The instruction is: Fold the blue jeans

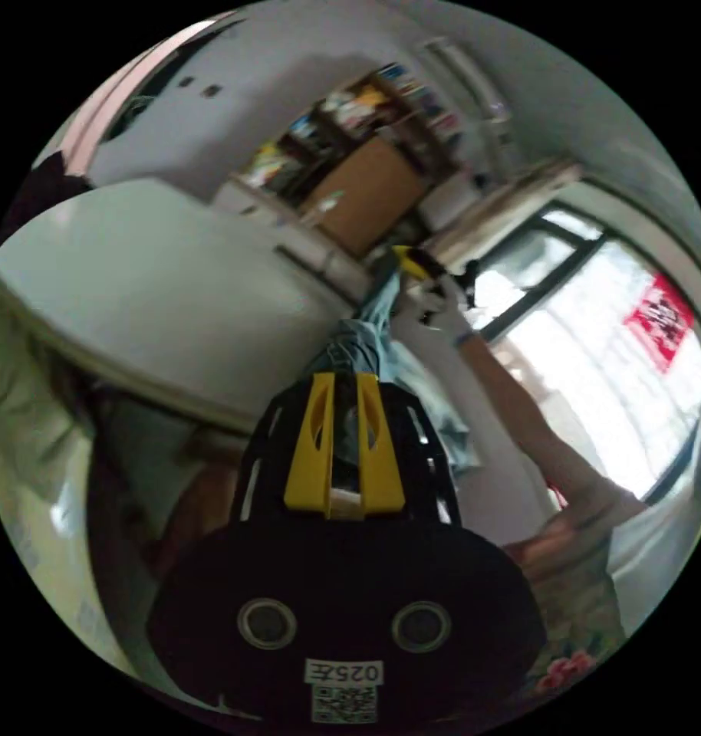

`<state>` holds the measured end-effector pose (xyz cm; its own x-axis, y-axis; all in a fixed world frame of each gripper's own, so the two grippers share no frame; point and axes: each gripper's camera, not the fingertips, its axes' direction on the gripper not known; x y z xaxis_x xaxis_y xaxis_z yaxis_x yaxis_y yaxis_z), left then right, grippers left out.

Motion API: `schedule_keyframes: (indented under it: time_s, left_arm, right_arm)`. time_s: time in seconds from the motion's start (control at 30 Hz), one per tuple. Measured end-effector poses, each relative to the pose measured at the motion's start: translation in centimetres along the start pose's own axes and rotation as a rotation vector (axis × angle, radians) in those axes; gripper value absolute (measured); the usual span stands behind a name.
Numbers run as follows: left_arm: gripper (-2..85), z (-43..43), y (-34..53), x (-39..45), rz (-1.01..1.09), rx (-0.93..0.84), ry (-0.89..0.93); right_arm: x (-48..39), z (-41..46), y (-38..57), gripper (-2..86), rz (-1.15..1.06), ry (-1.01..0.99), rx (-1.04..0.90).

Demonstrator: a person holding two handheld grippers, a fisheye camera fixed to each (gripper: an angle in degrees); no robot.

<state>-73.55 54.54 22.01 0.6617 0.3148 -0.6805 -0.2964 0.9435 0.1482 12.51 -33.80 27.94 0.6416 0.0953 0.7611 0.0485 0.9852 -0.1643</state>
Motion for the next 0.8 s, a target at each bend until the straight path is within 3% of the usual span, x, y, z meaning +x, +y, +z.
schedule_keyframes:
  time_s: [0.1, 0.2, 0.3, 0.4, 0.5, 0.63, 0.67, 0.8]
  left_arm:
    - [1.3, -1.4, 0.5, -1.7, 0.049, 0.030, 0.089]
    - [4.9, -4.0, 2.3, -0.3, 0.083, 0.146, 0.034]
    - [9.0, -5.1, 4.1, 5.3, 0.278, 0.160, -0.060]
    - [12.3, -1.2, 4.5, 9.2, 0.360, 0.008, -0.109]
    - [12.3, 3.1, 5.0, 8.7, 0.290, -0.123, -0.008]
    - [11.7, 2.8, 5.4, 5.7, 0.077, -0.017, -0.040]
    - [12.0, 2.5, 5.6, 5.0, 0.042, -0.003, -0.087]
    - [13.3, 0.5, 5.7, 3.1, -0.031, 0.086, -0.182]
  right_arm:
    - [1.2, 1.8, 4.0, 13.4, -0.005, -0.087, -0.135]
    - [0.5, -3.7, 7.7, 15.4, 0.006, -0.196, -0.061]
    - [-1.4, -10.3, 13.0, 17.6, 0.023, -0.214, 0.026]
    - [-3.8, -15.1, 19.1, 18.0, 0.061, -0.193, 0.077]
    - [-6.8, -18.6, 26.1, 17.9, 0.103, -0.129, 0.188]
    - [-11.7, -21.6, 36.4, 18.5, 0.161, 0.148, 0.342]
    - [-13.0, -22.1, 39.5, 19.4, 0.212, 0.294, 0.395]
    - [-15.7, -22.8, 48.8, 20.6, 0.421, 0.547, 0.497]
